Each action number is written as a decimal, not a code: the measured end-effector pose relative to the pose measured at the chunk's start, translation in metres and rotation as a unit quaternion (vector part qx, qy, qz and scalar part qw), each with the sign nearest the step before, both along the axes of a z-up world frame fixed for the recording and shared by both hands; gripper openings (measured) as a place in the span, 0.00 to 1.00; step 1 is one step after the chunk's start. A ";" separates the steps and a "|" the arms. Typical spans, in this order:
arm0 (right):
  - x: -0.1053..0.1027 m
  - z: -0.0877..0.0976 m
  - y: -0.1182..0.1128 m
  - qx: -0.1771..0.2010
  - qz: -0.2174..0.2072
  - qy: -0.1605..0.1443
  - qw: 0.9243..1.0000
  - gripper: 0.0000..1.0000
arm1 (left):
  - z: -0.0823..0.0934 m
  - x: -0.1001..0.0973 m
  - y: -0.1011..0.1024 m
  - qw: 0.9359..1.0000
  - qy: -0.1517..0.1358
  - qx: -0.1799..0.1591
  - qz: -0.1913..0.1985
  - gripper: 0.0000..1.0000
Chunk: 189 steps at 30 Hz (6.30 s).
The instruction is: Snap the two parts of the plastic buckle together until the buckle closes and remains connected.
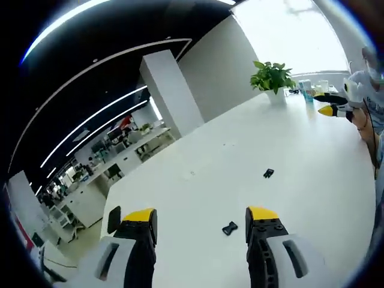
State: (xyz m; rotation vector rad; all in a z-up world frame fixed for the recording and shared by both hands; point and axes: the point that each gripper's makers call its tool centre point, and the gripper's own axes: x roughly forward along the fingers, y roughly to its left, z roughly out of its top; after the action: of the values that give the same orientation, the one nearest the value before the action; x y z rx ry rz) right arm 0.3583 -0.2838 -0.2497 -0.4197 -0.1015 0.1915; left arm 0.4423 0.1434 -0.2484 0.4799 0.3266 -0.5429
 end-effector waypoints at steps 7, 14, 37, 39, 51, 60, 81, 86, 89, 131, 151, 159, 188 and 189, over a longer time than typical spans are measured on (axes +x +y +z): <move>-0.001 0.001 -0.001 0.008 0.001 -0.002 1.000 0.42 | -0.010 0.011 0.000 1.000 0.016 0.019 -0.017 0.59; -0.002 0.002 0.000 0.007 0.003 -0.002 1.000 0.42 | -0.016 0.021 0.000 0.998 0.031 0.030 -0.041 0.56; -0.002 0.002 -0.002 0.010 0.000 -0.003 1.000 0.42 | -0.040 0.040 -0.019 0.984 0.094 0.110 -0.100 0.56; -0.002 0.002 -0.002 0.010 0.000 -0.003 1.000 0.42 | -0.042 0.042 -0.021 0.983 0.101 0.115 -0.105 0.55; -0.001 0.000 0.000 0.008 0.004 0.001 1.000 0.42 | -0.070 0.039 -0.029 0.956 0.149 0.186 -0.172 0.55; -0.001 -0.003 0.003 0.004 0.010 0.007 1.000 0.42 | -0.082 0.039 -0.032 0.941 0.173 0.210 -0.202 0.51; 0.001 -0.010 0.005 -0.010 0.010 0.023 1.000 0.42 | -0.121 0.037 -0.034 0.901 0.259 0.253 -0.240 0.35; 0.001 -0.012 0.005 -0.012 0.011 0.026 1.000 0.42 | -0.123 0.036 -0.036 0.894 0.271 0.259 -0.247 0.31; 0.001 -0.012 0.006 -0.014 0.013 0.027 0.999 0.42 | -0.126 0.036 -0.035 0.887 0.280 0.267 -0.250 0.27; 0.004 -0.019 0.012 -0.024 0.022 0.044 0.999 0.42 | -0.135 0.033 -0.035 0.837 0.375 0.299 -0.263 0.09; 0.005 -0.020 0.011 -0.024 0.020 0.046 0.998 0.41 | -0.135 0.005 -0.045 0.825 0.379 0.319 -0.271 0.07; 0.005 -0.021 0.012 -0.026 0.022 0.049 0.998 0.41 | -0.135 -0.011 -0.048 0.822 0.381 0.322 -0.274 0.07; 0.006 -0.025 0.015 -0.034 0.024 0.056 0.998 0.41 | -0.134 -0.064 -0.056 0.816 0.375 0.328 -0.293 0.08; 0.006 -0.025 0.016 -0.035 0.024 0.056 0.998 0.41 | -0.134 -0.066 -0.056 0.815 0.375 0.328 -0.294 0.08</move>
State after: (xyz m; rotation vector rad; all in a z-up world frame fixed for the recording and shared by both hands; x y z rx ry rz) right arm 0.3647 -0.2680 -0.2749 -0.4758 0.0053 0.2659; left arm 0.3765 0.0876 -0.3826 1.0494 1.1741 -1.2430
